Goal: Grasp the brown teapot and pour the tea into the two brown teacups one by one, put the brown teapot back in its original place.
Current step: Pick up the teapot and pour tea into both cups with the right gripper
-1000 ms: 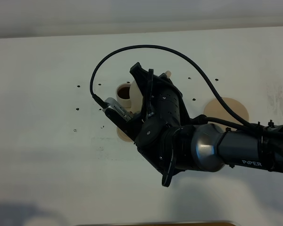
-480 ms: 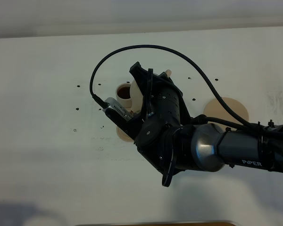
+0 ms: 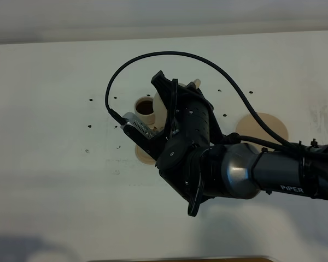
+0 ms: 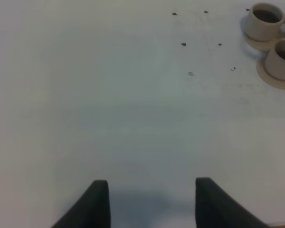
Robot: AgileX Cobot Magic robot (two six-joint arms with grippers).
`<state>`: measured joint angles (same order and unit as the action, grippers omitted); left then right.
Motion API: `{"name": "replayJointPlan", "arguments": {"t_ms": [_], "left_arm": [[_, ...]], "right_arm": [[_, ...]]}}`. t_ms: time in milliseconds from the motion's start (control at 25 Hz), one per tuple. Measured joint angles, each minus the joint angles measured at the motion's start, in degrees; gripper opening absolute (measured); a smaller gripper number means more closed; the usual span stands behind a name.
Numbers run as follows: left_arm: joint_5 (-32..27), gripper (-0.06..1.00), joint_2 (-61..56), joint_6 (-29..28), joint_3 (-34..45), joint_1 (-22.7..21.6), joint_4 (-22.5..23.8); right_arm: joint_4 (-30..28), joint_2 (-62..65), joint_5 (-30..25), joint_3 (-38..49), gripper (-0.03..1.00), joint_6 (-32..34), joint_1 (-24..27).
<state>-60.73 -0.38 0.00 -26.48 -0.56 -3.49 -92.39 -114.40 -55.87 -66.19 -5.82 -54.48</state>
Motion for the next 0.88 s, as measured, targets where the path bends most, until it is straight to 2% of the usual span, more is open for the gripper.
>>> {"name": "replayJointPlan", "arguments": {"t_ms": [880], "left_arm": [[0.00,0.48,0.00,0.00,0.00,0.00,0.00]], "right_arm": [[-0.04,0.00,-0.93,0.00,0.09,-0.23,-1.26]]}}
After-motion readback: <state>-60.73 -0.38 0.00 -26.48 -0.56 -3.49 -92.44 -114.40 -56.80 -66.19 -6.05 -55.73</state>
